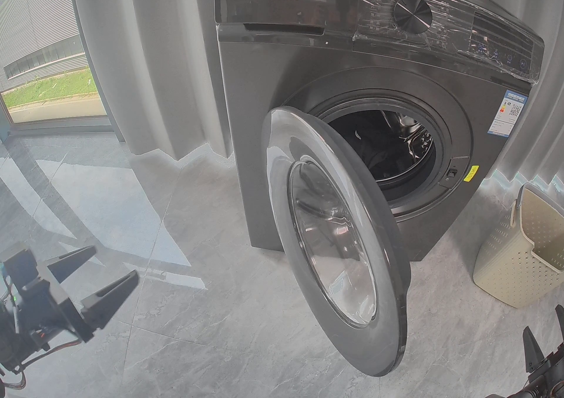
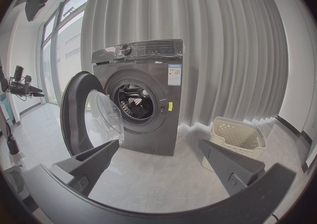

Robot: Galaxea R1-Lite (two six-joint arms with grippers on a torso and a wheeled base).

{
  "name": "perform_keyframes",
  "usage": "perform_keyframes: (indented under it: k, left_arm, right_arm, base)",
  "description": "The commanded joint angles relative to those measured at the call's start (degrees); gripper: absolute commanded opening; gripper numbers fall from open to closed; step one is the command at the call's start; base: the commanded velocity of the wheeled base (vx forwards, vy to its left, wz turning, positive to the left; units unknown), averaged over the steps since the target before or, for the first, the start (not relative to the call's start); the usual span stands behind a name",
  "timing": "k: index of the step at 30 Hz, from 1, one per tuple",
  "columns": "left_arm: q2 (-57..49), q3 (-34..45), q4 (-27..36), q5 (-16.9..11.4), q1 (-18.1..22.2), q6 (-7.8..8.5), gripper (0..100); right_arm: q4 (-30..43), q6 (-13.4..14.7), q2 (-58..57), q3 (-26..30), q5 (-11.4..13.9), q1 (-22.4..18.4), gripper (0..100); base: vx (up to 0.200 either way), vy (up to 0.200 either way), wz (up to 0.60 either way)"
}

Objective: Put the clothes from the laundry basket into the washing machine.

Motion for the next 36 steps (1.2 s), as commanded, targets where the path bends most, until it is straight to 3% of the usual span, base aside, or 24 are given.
perform_keyframes:
  k: [1, 4, 5, 7, 10, 17, 24, 26, 36]
  left_arm:
    - [-24.7, 5.3, 13.0, 1.6, 7.9, 4.07, 100]
    - [-33.8, 5.4, 22.4, 1.6, 10.0, 5.92, 100]
    - [-34.3, 5.4, 22.9, 1.6, 10.0, 6.01, 100]
    - [-43.0, 5.0, 32.1, 1.4, 11.9, 7.5, 100]
    - [-48.7, 5.9, 36.5, 0.9, 15.2, 8.38, 100]
    - [-48.8, 12.3, 26.5, 4.7, 16.0, 8.12, 100]
    - [-49.4, 12.8, 32.2, 5.8, 21.8, 8.47, 100]
    - [-51.2, 12.8, 32.2, 5.6, 25.8, 8.64, 100]
    - [-54.2, 12.9, 32.1, 4.8, 24.8, 8.82, 100]
  right_arm:
    - [0.0, 0.1, -0.1, 1.0, 0.1, 0.1, 100]
    - [0.0, 0.1, -0.1, 1.0, 0.1, 0.1, 100]
    - [0.0, 0.1, -0.1, 1.0, 0.0, 0.1, 100]
    - [0.0, 0.0, -0.1, 1.0, 0.0, 0.1, 100]
    - [-0.1, 0.1, 0.0, 1.0, 0.1, 0.1, 100]
    - [0.1, 0.0, 0.0, 1.0, -0.1, -0.1, 100]
    - [-0.1, -0.4, -0.2, 1.0, 0.1, -0.1, 100]
    - [-0.1, -0.5, -0.3, 1.0, 0.4, 0.0, 100]
    - [-0.3, -1.1, -0.5, 1.0, 1.7, 0.1, 100]
  base:
    - [0.0, 0.0, 0.0]
    - [0.0, 0.0, 0.0]
    - [0.0, 0.0, 0.0]
    - [0.0, 0.0, 0.0]
    - [0.0, 0.0, 0.0]
    - [0.0, 0.0, 0.0]
    - [0.0, 0.0, 0.0]
    - [0.0, 0.0, 0.0]
    - [0.0, 0.0, 0.0]
